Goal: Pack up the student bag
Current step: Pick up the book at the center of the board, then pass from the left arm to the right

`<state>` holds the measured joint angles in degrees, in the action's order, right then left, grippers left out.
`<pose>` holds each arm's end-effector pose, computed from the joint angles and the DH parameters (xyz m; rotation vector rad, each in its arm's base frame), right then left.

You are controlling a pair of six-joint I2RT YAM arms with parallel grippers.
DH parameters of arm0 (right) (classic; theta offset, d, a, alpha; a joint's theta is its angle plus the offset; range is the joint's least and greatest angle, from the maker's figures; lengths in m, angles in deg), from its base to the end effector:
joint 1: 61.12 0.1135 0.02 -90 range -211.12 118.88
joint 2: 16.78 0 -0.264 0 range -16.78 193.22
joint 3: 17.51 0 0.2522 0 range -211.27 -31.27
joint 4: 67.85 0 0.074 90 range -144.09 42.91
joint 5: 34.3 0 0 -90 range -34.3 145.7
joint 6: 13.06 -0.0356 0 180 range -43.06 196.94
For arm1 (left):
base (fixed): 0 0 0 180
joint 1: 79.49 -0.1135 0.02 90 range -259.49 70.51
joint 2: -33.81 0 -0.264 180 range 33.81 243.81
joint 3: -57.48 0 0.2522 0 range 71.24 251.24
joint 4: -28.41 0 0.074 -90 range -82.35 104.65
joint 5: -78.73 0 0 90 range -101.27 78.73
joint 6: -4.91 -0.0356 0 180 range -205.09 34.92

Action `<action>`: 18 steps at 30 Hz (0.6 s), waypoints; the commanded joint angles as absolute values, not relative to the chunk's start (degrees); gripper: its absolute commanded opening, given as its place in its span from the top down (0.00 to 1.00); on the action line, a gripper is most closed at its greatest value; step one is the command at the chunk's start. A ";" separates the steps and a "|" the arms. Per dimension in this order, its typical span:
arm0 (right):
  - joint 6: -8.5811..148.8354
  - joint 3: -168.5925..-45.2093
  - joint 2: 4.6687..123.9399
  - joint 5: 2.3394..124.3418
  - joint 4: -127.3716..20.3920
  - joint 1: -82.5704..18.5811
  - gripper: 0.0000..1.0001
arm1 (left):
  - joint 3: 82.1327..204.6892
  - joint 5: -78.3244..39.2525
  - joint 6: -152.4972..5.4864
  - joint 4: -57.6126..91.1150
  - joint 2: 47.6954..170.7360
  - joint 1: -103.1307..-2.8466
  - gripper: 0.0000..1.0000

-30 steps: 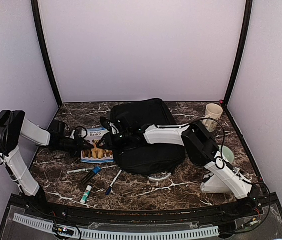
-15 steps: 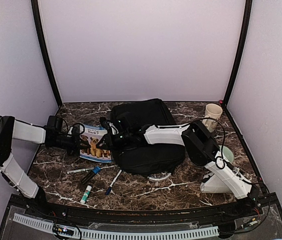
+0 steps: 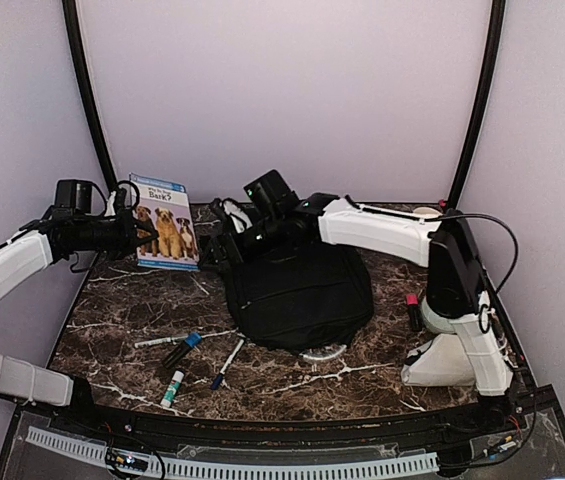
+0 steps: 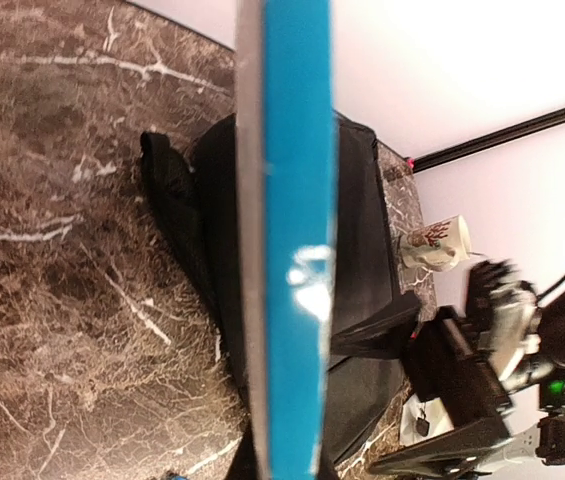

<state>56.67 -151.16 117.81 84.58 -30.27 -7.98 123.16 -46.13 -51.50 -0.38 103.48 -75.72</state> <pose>0.3100 0.4422 0.2319 -0.9787 2.2496 1.2042 0.2647 -0.0378 0.2876 -0.1994 2.1937 -1.0250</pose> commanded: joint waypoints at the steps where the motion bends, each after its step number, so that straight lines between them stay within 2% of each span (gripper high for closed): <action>1: 67.90 -148.04 104.19 72.21 -26.29 -11.82 0.00 | 129.88 -44.24 -54.65 -3.74 101.57 -74.56 1.00; 5: 70.18 -143.57 97.37 67.55 -25.91 -17.84 0.00 | 132.98 -43.82 -54.33 -0.69 101.51 -71.98 1.00; 7: 70.85 -141.97 94.51 69.82 -24.99 -21.17 0.00 | 131.83 -45.33 -53.18 3.85 101.53 -70.89 1.00; 11: 72.22 -129.63 84.58 72.08 -29.83 -27.19 0.00 | 130.17 -45.55 -51.02 9.99 103.38 -68.16 1.00; 16: 77.06 -118.09 75.45 86.52 -31.39 -34.68 0.01 | 130.60 -45.36 -49.66 16.39 107.00 -62.15 1.00; 18: 76.25 -114.57 73.90 93.32 -31.84 -37.22 0.05 | 131.02 -45.69 -48.82 19.22 108.00 -59.64 1.00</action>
